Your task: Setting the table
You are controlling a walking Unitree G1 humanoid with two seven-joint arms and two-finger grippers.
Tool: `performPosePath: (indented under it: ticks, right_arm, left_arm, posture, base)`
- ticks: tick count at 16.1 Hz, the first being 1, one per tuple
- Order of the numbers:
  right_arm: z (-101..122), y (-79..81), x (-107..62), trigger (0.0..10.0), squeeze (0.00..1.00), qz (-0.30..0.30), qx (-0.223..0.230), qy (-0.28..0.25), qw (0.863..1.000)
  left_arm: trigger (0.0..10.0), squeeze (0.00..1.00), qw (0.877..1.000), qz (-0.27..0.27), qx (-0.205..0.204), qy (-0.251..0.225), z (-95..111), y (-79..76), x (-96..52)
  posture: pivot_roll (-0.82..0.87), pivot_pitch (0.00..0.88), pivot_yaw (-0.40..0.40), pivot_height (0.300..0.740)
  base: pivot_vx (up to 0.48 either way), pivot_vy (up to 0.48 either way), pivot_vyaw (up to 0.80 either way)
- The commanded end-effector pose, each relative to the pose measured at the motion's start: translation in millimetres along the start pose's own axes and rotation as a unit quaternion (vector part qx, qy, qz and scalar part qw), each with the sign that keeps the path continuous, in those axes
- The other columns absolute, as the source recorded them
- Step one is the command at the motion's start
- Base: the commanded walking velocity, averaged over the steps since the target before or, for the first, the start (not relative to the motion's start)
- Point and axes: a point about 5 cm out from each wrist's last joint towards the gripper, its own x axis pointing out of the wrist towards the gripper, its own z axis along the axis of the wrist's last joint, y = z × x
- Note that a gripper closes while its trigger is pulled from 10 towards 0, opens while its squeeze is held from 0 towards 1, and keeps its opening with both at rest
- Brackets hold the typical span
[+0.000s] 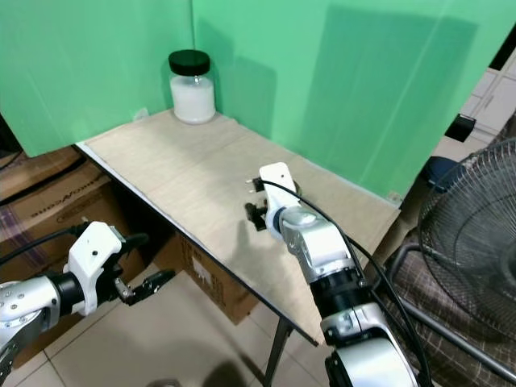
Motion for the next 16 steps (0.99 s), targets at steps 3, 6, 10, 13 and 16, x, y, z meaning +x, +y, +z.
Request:
performPosePath:
  ticks: [3,6,10,13,16]
  right_arm:
    - [4,-8.5,5.0,10.0,0.0,-0.031,0.013,-0.007,0.999]
    - [6,-10.3,8.2,10.0,0.0,-0.041,0.022,-0.013,0.999]
    - [2,-5.1,14.8,9.9,0.0,-0.031,0.015,0.001,0.999]
    - [-1,-4.8,17.8,4.5,0.0,-0.033,0.017,0.01,0.999]
    - [-2,-5.0,19.8,2.4,0.0,-0.033,0.018,0.013,0.999]
  left_arm:
    - [10.0,0.0,1.0,-0.009,0.01,0.001,1,0.0,0.5]
    - [10.0,0.0,1.0,-0.011,0.012,0.0,2,0.2,0.7]
    - [10.0,0.0,1.0,-0.014,0.015,-0.001,2,0.0,2.7]
    - [10.0,0.0,1.0,-0.014,0.016,-0.001,2,-0.4,2.5]
    - [10.0,0.0,1.0,-0.013,0.017,0.0,2,-0.5,2.3]
  posture:
    - [0.2,0.0,-0.046,0.74]
    - [0.2,0.0,-0.044,0.74]
    - [0.2,0.0,-0.045,0.74]
    - [0.2,0.0,-0.048,0.74]
    - [0.2,0.0,-0.049,0.74]
  base:
    - [0.0,0.0,0.0]
    - [0.0,0.0,0.0]
    - [0.0,0.0,0.0]
    - [0.0,0.0,0.0]
    - [0.0,0.0,0.0]
